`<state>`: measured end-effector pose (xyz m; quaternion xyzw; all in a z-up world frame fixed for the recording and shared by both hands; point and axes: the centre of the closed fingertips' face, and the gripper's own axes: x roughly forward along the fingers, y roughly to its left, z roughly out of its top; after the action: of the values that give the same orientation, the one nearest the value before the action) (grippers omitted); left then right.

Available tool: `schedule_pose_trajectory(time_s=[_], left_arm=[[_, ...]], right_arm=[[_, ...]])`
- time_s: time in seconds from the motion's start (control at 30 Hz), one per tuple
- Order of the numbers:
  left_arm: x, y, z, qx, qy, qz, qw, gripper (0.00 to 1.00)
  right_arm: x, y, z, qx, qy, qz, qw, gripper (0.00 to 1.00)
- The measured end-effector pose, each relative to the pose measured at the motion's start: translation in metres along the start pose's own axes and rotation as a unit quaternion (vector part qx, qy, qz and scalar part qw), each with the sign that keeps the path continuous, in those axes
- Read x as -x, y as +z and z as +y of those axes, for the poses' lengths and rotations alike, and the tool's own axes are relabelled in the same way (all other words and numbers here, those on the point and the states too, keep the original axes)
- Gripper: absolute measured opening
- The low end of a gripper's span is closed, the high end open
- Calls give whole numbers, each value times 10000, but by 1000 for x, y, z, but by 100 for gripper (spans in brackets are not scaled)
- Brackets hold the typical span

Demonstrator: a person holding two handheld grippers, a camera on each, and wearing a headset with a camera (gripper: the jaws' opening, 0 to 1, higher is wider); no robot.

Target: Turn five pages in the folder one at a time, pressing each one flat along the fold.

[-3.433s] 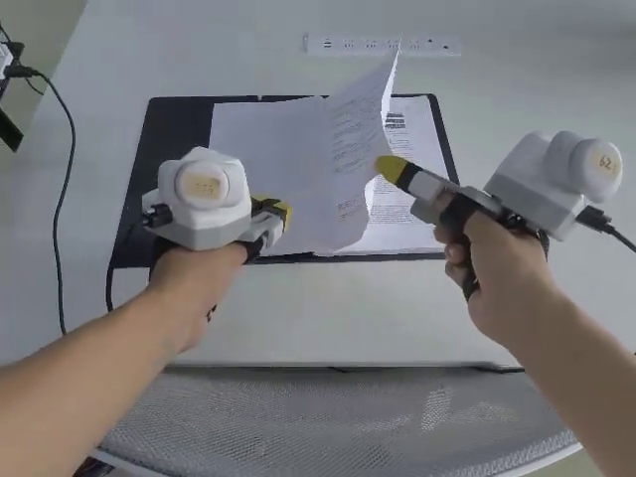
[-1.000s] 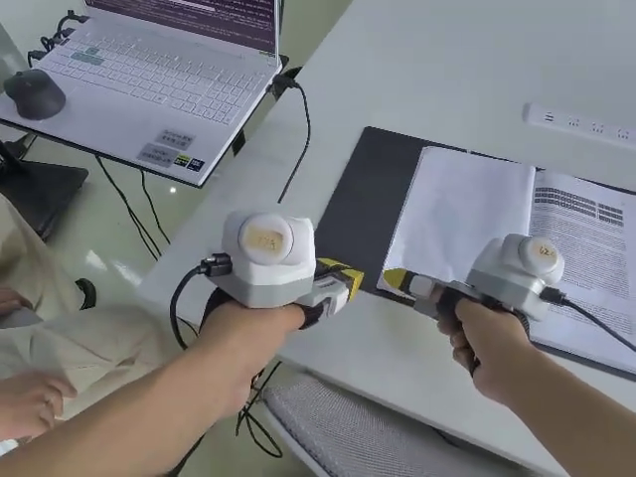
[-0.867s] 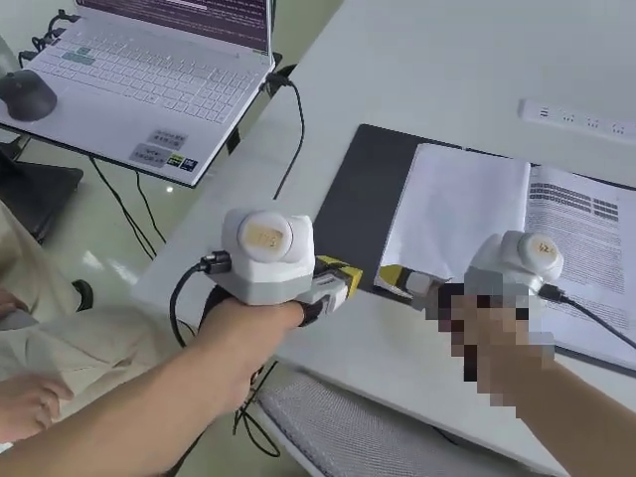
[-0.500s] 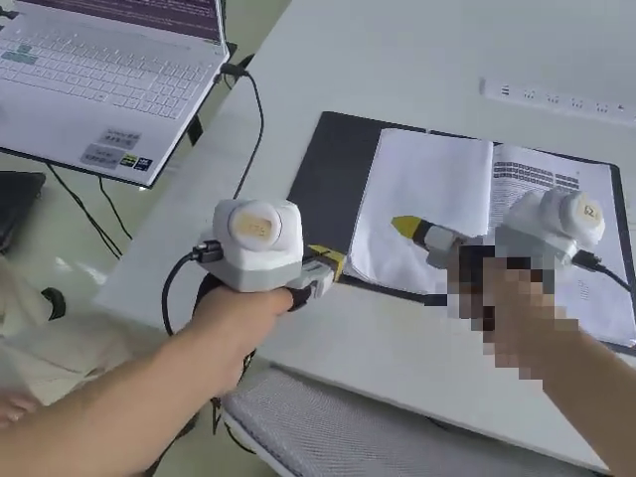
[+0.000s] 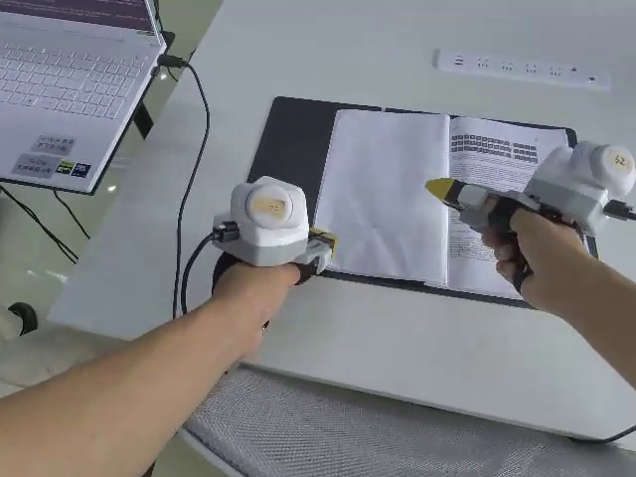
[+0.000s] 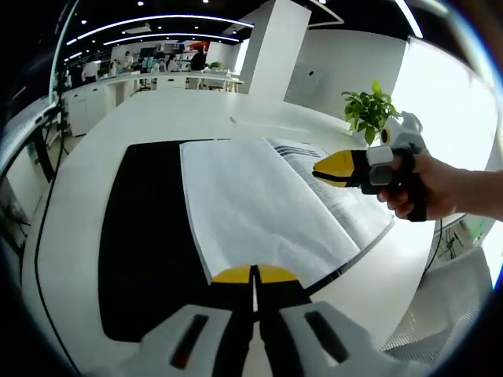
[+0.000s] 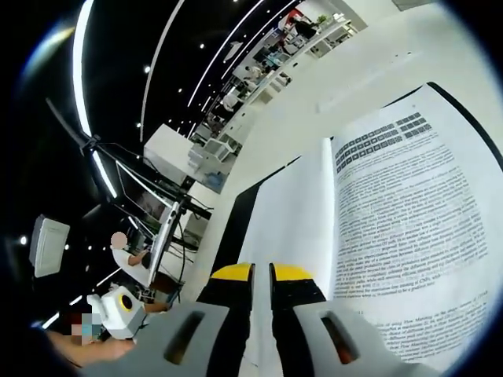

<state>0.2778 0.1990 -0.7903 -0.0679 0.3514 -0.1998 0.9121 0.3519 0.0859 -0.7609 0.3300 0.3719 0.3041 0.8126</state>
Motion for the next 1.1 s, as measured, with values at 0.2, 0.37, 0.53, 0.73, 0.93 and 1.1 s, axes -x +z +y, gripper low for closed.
schedule_pose_trajectory(time_s=[0.2,0.37,0.53,0.73,0.93,1.1], left_arm=[[-2,-12,3,73,105,153,9998,0],[-2,-18,6,151,156,183,9996,0],[-5,-20,8,180,173,195,9995,0],[-6,-19,10,220,175,182,9994,0],[-7,-19,12,254,187,170,9994,0],[-8,-20,12,265,189,177,9993,0]], right_arm=[[-17,7,-16,-328,150,179,9992,2],[-26,4,-26,-413,113,345,9985,0],[-31,1,-32,-493,132,427,9978,0],[-35,0,-34,-706,160,421,9965,0],[-43,9,-35,-812,207,374,9958,0],[-48,16,-36,-880,236,353,9952,0]])
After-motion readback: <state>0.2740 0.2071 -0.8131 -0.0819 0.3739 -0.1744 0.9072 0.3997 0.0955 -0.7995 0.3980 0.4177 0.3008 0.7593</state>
